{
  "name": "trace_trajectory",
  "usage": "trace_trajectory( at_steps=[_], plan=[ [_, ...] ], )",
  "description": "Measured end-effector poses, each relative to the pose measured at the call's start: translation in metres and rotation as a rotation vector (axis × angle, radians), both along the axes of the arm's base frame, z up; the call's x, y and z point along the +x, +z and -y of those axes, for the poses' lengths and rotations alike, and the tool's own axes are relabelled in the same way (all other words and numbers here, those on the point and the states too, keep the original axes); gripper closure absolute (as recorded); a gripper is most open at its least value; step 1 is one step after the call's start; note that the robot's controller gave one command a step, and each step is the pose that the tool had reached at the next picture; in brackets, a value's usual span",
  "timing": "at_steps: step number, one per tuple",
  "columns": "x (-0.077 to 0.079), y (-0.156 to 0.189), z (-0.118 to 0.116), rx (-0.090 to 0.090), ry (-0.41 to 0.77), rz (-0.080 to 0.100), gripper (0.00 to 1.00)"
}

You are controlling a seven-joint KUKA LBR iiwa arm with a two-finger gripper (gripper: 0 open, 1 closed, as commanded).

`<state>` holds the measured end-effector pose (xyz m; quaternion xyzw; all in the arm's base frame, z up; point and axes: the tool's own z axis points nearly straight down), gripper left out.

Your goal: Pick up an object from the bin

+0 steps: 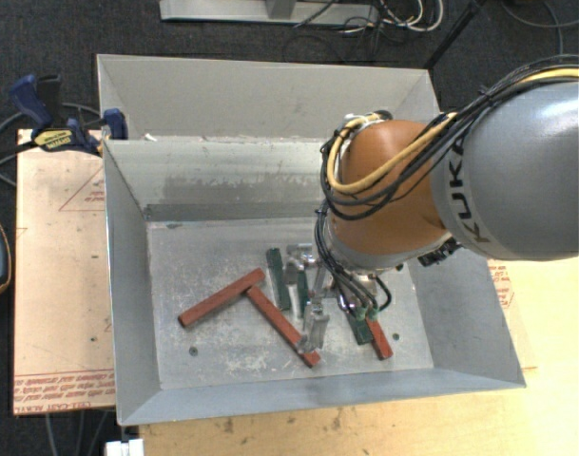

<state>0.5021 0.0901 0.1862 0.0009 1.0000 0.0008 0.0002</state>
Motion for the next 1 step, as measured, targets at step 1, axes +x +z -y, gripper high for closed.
trace_trajectory(
  at_steps=[1],
  plan=[
    [0.0433,-0.1168,-0.0393,0.002,-0.169,0.007,0.00]
  ],
)
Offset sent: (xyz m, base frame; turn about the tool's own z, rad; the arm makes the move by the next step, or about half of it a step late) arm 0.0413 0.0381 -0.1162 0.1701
